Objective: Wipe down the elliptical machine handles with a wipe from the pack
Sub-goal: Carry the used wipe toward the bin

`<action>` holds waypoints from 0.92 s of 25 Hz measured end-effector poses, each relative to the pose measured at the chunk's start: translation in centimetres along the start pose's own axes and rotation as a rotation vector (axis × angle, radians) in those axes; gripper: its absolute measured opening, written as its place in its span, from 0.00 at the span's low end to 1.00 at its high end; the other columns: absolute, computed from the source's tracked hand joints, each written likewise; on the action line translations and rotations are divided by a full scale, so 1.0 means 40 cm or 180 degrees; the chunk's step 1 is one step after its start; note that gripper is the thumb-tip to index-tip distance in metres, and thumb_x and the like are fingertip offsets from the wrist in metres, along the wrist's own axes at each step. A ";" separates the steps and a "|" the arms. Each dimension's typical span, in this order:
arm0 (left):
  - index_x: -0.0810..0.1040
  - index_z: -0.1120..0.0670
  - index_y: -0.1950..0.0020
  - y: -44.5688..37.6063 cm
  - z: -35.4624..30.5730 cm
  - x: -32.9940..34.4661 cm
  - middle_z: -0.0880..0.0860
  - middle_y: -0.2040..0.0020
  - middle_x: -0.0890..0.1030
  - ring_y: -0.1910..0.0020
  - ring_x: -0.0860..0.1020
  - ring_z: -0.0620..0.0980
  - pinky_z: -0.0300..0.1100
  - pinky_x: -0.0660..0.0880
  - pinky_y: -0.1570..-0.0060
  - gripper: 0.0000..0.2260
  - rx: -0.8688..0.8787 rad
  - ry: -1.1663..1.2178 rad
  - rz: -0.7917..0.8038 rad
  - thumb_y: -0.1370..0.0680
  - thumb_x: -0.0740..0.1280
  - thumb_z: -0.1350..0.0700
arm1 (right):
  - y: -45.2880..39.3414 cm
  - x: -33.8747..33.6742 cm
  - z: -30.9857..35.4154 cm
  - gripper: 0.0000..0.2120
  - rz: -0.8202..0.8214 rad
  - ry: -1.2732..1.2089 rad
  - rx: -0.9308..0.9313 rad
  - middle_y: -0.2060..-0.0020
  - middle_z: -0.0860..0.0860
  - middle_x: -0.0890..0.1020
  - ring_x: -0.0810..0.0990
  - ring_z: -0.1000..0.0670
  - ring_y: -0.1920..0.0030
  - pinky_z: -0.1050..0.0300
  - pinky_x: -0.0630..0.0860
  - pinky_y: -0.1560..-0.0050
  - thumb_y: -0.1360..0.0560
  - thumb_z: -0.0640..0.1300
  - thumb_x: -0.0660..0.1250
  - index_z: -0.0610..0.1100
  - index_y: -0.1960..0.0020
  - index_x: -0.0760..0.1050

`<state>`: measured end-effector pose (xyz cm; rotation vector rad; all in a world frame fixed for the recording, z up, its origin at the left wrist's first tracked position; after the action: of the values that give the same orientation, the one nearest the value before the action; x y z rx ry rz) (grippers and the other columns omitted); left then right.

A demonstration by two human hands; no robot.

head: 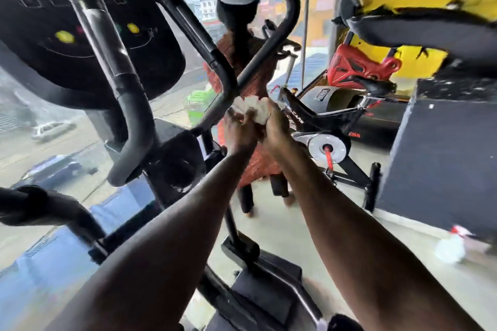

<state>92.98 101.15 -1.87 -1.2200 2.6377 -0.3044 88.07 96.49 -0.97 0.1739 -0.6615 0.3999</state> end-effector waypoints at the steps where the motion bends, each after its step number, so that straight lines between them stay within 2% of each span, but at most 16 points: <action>1: 0.78 0.50 0.49 0.038 0.002 0.013 0.53 0.53 0.83 0.50 0.80 0.55 0.57 0.75 0.43 0.13 -0.0068 0.0212 0.0187 0.28 0.64 0.45 | 0.034 -0.029 0.009 0.15 -0.0182 0.0067 -0.0076 0.63 0.47 0.84 0.83 0.48 0.61 0.59 0.79 0.61 0.24 0.50 0.63 0.38 0.50 0.79; 3: 0.78 0.49 0.52 0.117 0.018 0.045 0.49 0.58 0.83 0.56 0.82 0.52 0.54 0.79 0.48 0.10 -0.0199 0.0415 0.0676 0.28 0.66 0.46 | 0.121 -0.099 0.028 0.19 -0.0566 0.0130 -0.0296 0.59 0.45 0.84 0.83 0.45 0.56 0.52 0.78 0.54 0.25 0.53 0.62 0.38 0.49 0.79; 6: 0.80 0.51 0.52 0.284 0.025 0.094 0.50 0.57 0.84 0.57 0.81 0.50 0.48 0.78 0.51 0.10 -0.0168 0.0677 0.1441 0.30 0.68 0.49 | 0.341 -0.214 0.060 0.14 -0.1210 0.0063 -0.0495 0.72 0.51 0.82 0.80 0.50 0.67 0.56 0.75 0.61 0.20 0.46 0.57 0.44 0.60 0.76; 9: 0.80 0.51 0.57 0.504 0.015 0.159 0.53 0.58 0.84 0.56 0.81 0.54 0.48 0.78 0.53 0.08 -0.0091 0.0572 0.2374 0.31 0.68 0.49 | 0.587 -0.349 0.090 0.13 -0.2002 0.0346 -0.0697 0.66 0.48 0.82 0.79 0.48 0.64 0.55 0.75 0.60 0.20 0.47 0.59 0.45 0.60 0.76; 11: 0.78 0.49 0.61 0.684 -0.022 0.185 0.52 0.60 0.82 0.57 0.81 0.54 0.48 0.78 0.53 0.08 -0.0120 0.0536 0.2949 0.34 0.67 0.46 | 0.755 -0.452 0.123 0.13 -0.2463 0.0660 -0.0789 0.64 0.48 0.82 0.79 0.49 0.66 0.59 0.73 0.64 0.21 0.50 0.59 0.46 0.58 0.77; 14: 0.74 0.51 0.65 0.920 -0.101 0.223 0.49 0.66 0.78 0.64 0.76 0.52 0.44 0.73 0.60 0.06 -0.0266 0.0696 0.3503 0.29 0.70 0.54 | 0.982 -0.579 0.197 0.12 -0.3132 0.0929 -0.0873 0.66 0.49 0.81 0.76 0.52 0.73 0.61 0.69 0.69 0.21 0.53 0.59 0.47 0.56 0.76; 16: 0.75 0.52 0.62 1.077 -0.146 0.265 0.50 0.64 0.79 0.63 0.76 0.52 0.43 0.72 0.62 0.05 -0.0345 0.0802 0.3862 0.27 0.68 0.60 | 1.138 -0.663 0.247 0.11 -0.3497 0.0979 -0.0958 0.64 0.48 0.81 0.76 0.52 0.71 0.61 0.70 0.70 0.23 0.54 0.62 0.47 0.53 0.77; 18: 0.78 0.54 0.54 1.231 -0.192 0.311 0.53 0.60 0.80 0.62 0.77 0.53 0.41 0.73 0.64 0.03 -0.0387 0.0862 0.4185 0.25 0.66 0.61 | 1.290 -0.754 0.300 0.08 -0.3693 0.0934 -0.1211 0.61 0.47 0.80 0.76 0.52 0.68 0.61 0.71 0.69 0.24 0.50 0.66 0.46 0.49 0.77; 20: 0.78 0.56 0.48 1.402 -0.246 0.371 0.56 0.58 0.80 0.64 0.77 0.52 0.39 0.73 0.68 0.07 -0.0579 0.0912 0.4556 0.24 0.66 0.63 | 1.445 -0.850 0.358 0.06 -0.3835 0.0871 -0.1592 0.63 0.47 0.79 0.77 0.50 0.65 0.60 0.74 0.67 0.24 0.41 0.67 0.43 0.48 0.77; 23: 0.77 0.54 0.46 1.645 -0.336 0.466 0.55 0.58 0.79 0.66 0.76 0.49 0.37 0.73 0.70 0.13 -0.0782 0.1111 0.5046 0.27 0.67 0.68 | 1.654 -0.974 0.448 0.09 -0.4066 0.0810 -0.1774 0.60 0.46 0.81 0.80 0.49 0.62 0.61 0.78 0.67 0.24 0.35 0.66 0.38 0.44 0.76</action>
<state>29.89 129.83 -9.31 1.1430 3.0034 0.1304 22.70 139.74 -9.44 -0.0116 -0.2861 -0.9728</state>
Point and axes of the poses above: each hand's wrist, its own y-axis away from the middle knuckle, its own x-axis out of the palm, z = x × y, the point moved 1 cm from there along -y, towards the middle knuckle
